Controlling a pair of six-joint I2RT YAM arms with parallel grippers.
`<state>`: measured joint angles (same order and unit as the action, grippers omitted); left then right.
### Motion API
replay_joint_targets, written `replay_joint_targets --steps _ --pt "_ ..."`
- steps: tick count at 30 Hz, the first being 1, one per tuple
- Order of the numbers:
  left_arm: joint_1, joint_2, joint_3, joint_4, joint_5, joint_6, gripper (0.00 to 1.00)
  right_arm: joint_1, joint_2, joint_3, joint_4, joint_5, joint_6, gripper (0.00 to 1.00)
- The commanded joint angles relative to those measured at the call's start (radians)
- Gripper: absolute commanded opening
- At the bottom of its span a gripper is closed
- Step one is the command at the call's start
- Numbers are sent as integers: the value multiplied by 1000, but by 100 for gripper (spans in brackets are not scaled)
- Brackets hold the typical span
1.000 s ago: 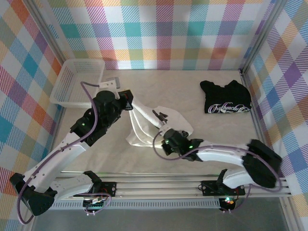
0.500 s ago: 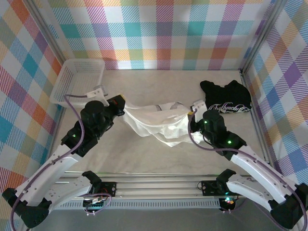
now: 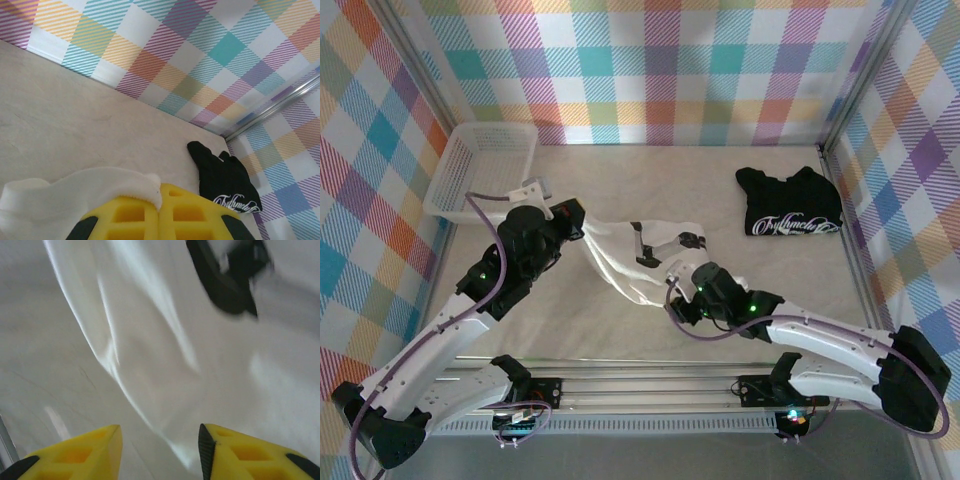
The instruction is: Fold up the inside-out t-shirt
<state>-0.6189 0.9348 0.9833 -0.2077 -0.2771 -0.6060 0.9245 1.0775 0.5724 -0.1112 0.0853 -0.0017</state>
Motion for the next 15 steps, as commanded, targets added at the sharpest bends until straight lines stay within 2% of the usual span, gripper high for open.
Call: replay_joint_targets --steps 1,6,9,10,13,15 --pt "8 -8 1 36 21 15 0 18 90 86 176 -65 -47 49" --pt "9 -10 2 27 24 18 0 42 301 204 282 -12 -88 57" --pt "9 -13 6 18 26 20 0 41 400 274 291 18 -139 57" --pt "8 -14 5 15 25 22 0 41 426 294 289 29 -142 52" --pt "9 -17 2 3 2 33 0 41 450 306 285 74 -143 27" --pt "10 -18 -5 -8 -24 43 0 38 418 284 283 68 -141 17"
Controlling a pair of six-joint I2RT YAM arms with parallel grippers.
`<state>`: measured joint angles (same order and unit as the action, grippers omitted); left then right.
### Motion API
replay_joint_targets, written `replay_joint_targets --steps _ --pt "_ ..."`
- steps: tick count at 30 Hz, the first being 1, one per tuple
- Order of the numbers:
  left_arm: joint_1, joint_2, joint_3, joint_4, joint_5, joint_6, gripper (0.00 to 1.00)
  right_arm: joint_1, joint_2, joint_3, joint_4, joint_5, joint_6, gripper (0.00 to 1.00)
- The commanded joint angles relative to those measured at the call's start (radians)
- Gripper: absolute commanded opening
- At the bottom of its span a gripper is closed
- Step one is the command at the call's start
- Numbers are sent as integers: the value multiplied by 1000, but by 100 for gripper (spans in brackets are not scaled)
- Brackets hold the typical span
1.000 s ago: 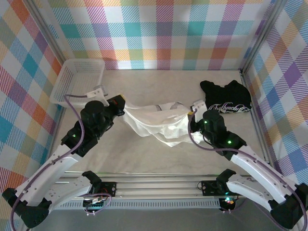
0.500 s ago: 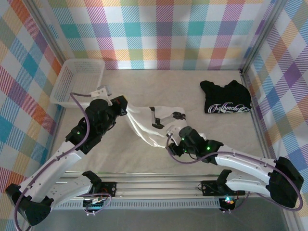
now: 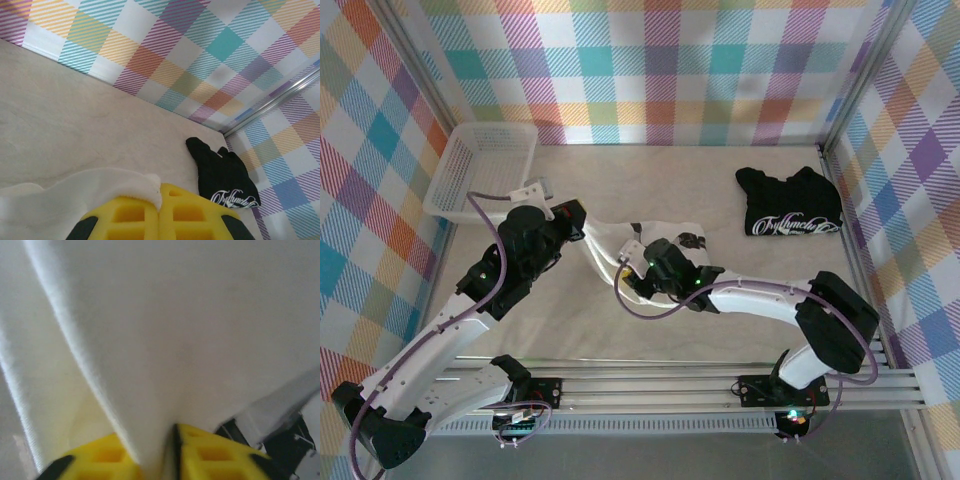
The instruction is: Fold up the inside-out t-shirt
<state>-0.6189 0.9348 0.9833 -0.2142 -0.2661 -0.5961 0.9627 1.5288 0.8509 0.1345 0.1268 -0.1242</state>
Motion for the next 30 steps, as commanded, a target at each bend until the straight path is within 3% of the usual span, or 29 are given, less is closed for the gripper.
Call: replay_joint_targets --steps 1,4,12,16,19,21,23,24,27,30 --pt "10 -17 -7 -4 -51 37 0 -2 -55 -9 33 11 -17 13" --pt "15 -13 -28 4 -86 50 0 -19 -121 -42 9 -60 11 4" --pt "65 84 -75 20 -166 98 0 -126 -231 -102 37 -342 194 0" --pt "136 201 -71 4 -150 111 1 -182 -251 -109 96 -412 319 0" --pt "187 262 -72 -23 -58 98 14 -223 -239 -93 109 -430 418 0" --pt "189 246 -101 -25 -9 94 30 -237 -214 -72 98 -427 465 0" --pt "188 187 -168 -10 40 64 52 -251 -180 -47 88 -430 504 0" --pt "186 152 -204 0 60 48 58 -256 -163 -38 88 -433 516 0" --pt "170 42 -313 13 111 4 68 -278 -107 -2 89 -457 551 0" --pt "121 -37 -393 39 168 15 71 -302 -59 30 96 -500 574 0"
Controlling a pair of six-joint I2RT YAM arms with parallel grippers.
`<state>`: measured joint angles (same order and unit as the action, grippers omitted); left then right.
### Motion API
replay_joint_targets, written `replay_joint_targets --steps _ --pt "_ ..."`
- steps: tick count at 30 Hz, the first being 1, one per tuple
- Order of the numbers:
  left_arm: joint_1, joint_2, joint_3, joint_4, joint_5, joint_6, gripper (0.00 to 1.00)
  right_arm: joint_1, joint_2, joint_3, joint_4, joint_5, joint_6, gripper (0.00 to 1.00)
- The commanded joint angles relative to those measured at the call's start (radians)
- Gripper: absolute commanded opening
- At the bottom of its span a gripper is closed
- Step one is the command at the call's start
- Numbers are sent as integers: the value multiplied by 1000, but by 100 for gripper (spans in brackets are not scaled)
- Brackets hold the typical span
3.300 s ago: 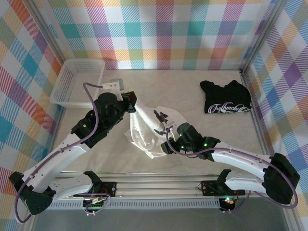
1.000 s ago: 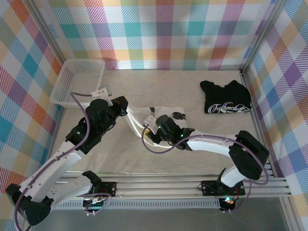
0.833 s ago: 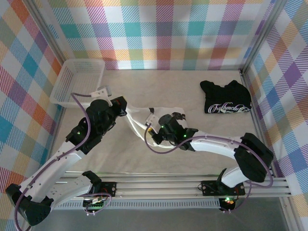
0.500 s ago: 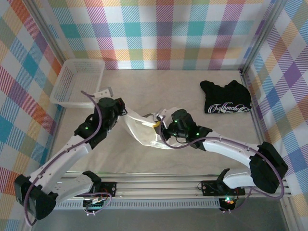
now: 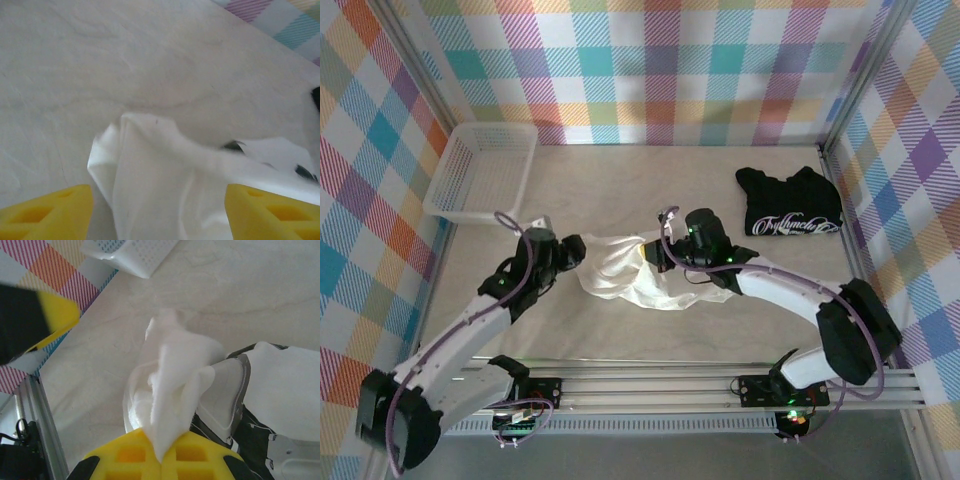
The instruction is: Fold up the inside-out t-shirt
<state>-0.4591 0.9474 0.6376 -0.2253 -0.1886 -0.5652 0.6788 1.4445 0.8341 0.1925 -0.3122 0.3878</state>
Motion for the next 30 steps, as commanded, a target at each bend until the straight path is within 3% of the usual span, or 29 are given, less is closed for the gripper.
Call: replay_joint_targets --steps 1,5,8,17,21,23,26,28,30 --pt "-62 -63 -76 83 120 3 70 -23 37 56 39 -73 65 0" --pt "-134 0 -104 187 201 93 70 -46 66 87 24 -112 62 0" --pt "-176 123 -44 190 199 179 70 -57 67 104 -7 -129 50 0" --pt "-250 359 112 162 39 356 64 -75 53 107 -63 -148 19 0" --pt "-251 427 153 163 23 387 50 -76 51 103 -72 -159 12 0" --pt "-250 454 174 158 33 394 38 -77 47 102 -80 -152 5 0" --pt "-249 465 208 127 64 388 11 -82 36 121 -135 -116 -43 0" --pt "-248 423 237 79 117 348 0 -82 22 172 -258 -17 -139 0" --pt "-231 351 264 32 233 255 0 -63 13 228 -384 179 -244 5"
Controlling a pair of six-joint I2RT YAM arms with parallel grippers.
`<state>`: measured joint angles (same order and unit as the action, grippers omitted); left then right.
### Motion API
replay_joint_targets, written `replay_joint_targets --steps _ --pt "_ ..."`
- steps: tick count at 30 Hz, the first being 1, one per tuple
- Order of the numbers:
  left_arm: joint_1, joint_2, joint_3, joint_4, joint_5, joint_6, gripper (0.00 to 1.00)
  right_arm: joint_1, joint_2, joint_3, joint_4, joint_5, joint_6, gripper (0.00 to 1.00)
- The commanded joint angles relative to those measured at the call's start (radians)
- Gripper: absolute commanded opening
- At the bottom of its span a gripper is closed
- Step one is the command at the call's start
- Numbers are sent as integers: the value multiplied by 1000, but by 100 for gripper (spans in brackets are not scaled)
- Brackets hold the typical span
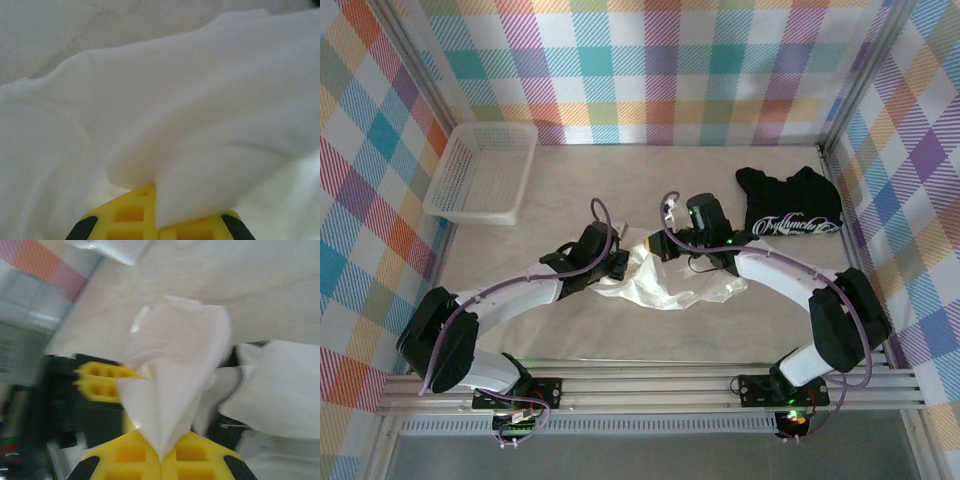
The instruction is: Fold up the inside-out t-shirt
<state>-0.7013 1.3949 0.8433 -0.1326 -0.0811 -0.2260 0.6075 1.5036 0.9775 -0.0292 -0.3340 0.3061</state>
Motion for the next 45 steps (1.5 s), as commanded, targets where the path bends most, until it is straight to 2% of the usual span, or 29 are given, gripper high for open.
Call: replay_joint_targets --steps 1,3,6,10,14,17,21,25,27,28,30,32,35,38,42,45 --pt "29 -139 62 -63 209 -154 0 37 -47 111 -219 329 -215 9" --pt "56 -211 48 -23 311 -309 0 91 -46 142 -279 527 -283 19" --pt "60 -272 23 22 326 -450 0 145 -92 116 -276 615 -290 29" --pt "60 -310 31 -54 221 -468 0 193 -246 -9 -210 550 -210 41" --pt "60 -342 4 -33 208 -482 0 258 -332 -127 -95 423 -79 51" --pt "60 -352 -3 -30 213 -482 0 292 -302 -170 17 386 -17 59" --pt "59 -359 -10 -31 216 -479 0 293 -187 -150 138 334 22 64" --pt "60 -364 -13 -33 222 -472 0 291 -68 -92 197 409 31 67" --pt "60 -372 -17 -37 211 -467 0 284 -35 -75 208 465 30 64" --pt "60 -376 -19 -41 200 -466 0 278 -28 -78 213 491 27 58" --pt "61 -379 -20 -55 169 -465 0 254 -39 -105 235 494 18 38" --pt "70 -386 -16 -68 132 -467 0 226 -81 -167 301 397 -17 19" --pt "105 -399 -15 -81 73 -474 0 173 -155 -245 344 182 -65 3" --pt "146 -405 -26 -68 45 -476 0 122 -232 -309 362 -13 -114 2" --pt "157 -365 6 -111 9 -402 0 90 -316 -338 346 -167 -187 0" --pt "157 -321 42 -194 -35 -325 5 60 -357 -343 351 -265 -211 0"
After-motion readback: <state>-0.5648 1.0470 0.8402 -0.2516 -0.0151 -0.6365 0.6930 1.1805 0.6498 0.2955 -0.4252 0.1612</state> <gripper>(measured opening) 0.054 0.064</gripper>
